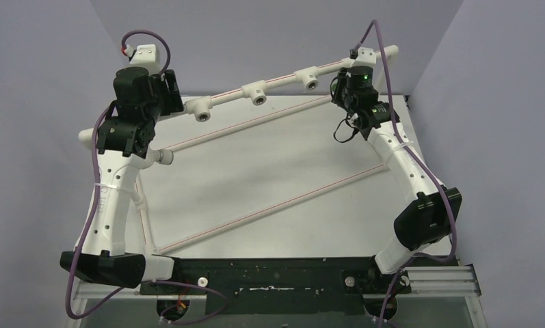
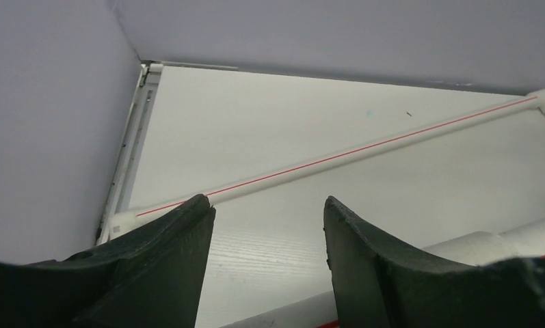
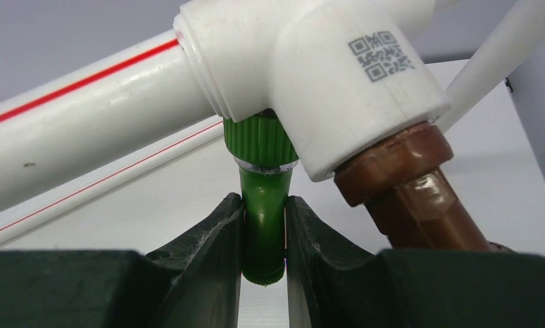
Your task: Install the water faucets
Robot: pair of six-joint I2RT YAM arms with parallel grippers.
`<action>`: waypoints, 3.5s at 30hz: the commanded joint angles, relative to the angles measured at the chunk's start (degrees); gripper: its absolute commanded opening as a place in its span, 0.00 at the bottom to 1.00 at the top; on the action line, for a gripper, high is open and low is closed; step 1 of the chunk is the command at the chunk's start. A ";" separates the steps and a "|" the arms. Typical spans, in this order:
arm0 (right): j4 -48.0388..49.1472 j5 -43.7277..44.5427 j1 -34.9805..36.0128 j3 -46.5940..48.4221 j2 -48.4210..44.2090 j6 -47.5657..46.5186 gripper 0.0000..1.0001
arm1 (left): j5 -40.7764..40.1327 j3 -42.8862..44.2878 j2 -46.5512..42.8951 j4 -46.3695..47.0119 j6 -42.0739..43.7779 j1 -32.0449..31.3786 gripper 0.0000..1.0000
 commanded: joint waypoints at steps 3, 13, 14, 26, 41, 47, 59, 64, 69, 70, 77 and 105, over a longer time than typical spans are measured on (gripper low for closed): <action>-2.87 8.74 -7.58 7.45 4.42 -2.18 0.00 | 13.09 -1.70 -1.43 -7.68 -1.11 -0.58 0.57; -9.78 5.57 -15.79 19.96 12.93 -1.64 0.00 | 22.79 -5.88 -3.05 -3.60 -5.02 -4.20 0.57; -10.38 5.30 -16.27 20.87 13.41 -1.62 0.00 | 23.15 -6.35 -3.01 -2.91 -5.26 -4.61 0.57; -5.99 -2.66 -13.44 4.60 1.97 1.75 0.00 | 17.08 -5.63 -3.58 1.25 -6.14 -5.73 0.61; 0.97 -7.81 -4.92 -15.17 -15.56 4.75 0.00 | 7.02 1.09 -2.29 -0.32 -4.03 -5.46 0.63; 5.01 -14.36 -1.17 -23.27 -23.48 5.46 0.00 | -2.42 3.63 -4.23 1.15 -1.97 -5.54 0.65; 12.97 -26.17 10.78 -32.60 -33.49 5.67 0.00 | -13.65 -3.38 -7.87 8.64 2.39 -4.39 0.65; 20.62 -30.40 14.98 -38.00 -39.28 6.00 0.00 | -13.50 -10.14 -9.30 12.38 1.76 -2.95 0.65; 24.44 -32.78 17.90 -40.87 -41.98 7.18 0.00 | -12.76 -14.99 -9.30 15.64 1.13 0.22 0.65; 24.44 -32.80 18.36 -41.05 -42.17 7.03 0.00 | -12.34 -15.63 -9.23 15.67 0.76 0.85 0.65; 26.01 -30.25 22.03 -41.72 -43.45 6.03 0.00 | -11.27 -24.03 -13.45 18.79 -0.14 1.66 0.65; 58.71 18.19 54.36 -44.95 -34.42 -34.14 0.00 | -8.09 -42.11 -17.51 30.79 -4.47 1.70 0.66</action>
